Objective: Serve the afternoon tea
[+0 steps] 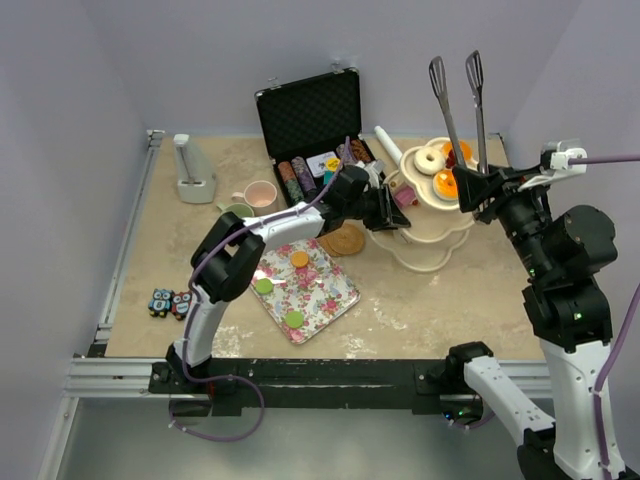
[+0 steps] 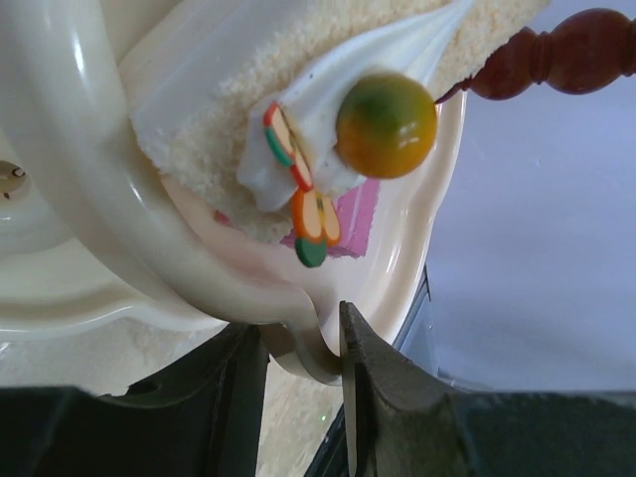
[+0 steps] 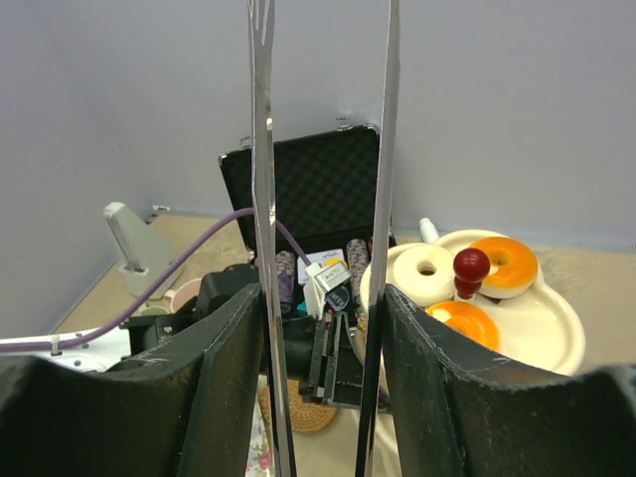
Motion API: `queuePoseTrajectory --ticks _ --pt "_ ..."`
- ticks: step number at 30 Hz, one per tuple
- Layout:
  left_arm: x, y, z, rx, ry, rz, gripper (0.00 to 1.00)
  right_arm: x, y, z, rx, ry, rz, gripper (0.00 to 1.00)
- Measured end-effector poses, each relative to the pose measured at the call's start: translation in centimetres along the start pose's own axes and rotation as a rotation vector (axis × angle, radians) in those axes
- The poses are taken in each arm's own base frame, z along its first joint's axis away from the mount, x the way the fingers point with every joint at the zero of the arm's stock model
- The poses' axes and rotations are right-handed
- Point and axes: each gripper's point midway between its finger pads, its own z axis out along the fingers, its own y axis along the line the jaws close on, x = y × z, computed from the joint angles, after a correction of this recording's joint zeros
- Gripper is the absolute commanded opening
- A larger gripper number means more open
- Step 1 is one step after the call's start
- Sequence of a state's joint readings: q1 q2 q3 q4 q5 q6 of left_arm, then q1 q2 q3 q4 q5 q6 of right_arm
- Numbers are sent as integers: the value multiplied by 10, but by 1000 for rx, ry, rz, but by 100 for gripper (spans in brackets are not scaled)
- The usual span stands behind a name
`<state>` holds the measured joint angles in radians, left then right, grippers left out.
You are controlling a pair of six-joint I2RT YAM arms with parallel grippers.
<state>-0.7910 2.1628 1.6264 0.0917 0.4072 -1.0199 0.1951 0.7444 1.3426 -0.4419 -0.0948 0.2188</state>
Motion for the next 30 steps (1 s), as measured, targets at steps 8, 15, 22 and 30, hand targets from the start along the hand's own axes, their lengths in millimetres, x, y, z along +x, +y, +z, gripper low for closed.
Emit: queuePoseTrajectory --ticks 8,15,22,30 --pt "4 15 -24 -8 154 86 0 2 -2 0 10 3 0 51" --pt "4 21 -39 3 256 120 0 4 -5 1 27 7 1 51" --pt "3 22 -40 -1 294 143 40 7 -6 1 31 17 2 51" --pt "-17 29 -40 -62 229 284 82 9 -9 1 42 22 2 51"
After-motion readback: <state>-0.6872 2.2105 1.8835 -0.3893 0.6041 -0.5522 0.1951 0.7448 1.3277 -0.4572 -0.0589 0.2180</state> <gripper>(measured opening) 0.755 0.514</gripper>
